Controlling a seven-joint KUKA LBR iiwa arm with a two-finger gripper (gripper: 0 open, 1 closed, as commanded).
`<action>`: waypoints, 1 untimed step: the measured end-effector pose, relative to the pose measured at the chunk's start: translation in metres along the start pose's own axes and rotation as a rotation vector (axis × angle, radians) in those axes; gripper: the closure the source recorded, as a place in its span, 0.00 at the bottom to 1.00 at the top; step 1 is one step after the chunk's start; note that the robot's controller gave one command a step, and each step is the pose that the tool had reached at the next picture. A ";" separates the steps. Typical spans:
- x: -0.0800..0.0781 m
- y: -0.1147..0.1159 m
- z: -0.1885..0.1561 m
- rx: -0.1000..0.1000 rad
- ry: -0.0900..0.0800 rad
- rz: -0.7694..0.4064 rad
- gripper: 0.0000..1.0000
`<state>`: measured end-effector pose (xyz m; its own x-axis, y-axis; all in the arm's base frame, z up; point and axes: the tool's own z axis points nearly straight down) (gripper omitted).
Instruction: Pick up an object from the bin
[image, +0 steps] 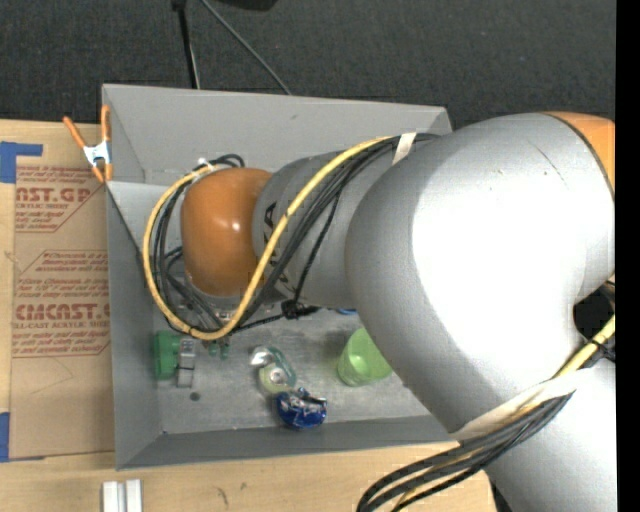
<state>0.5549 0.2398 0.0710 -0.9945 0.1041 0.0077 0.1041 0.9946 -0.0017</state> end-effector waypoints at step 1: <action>-0.006 -0.002 -0.007 -0.003 -0.013 0.005 1.00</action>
Offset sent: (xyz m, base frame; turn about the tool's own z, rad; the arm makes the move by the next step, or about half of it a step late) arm 0.0000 0.0000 0.0000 0.0000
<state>0.5605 0.2373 0.0777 -0.9941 0.1088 -0.0050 0.1087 0.9941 0.0017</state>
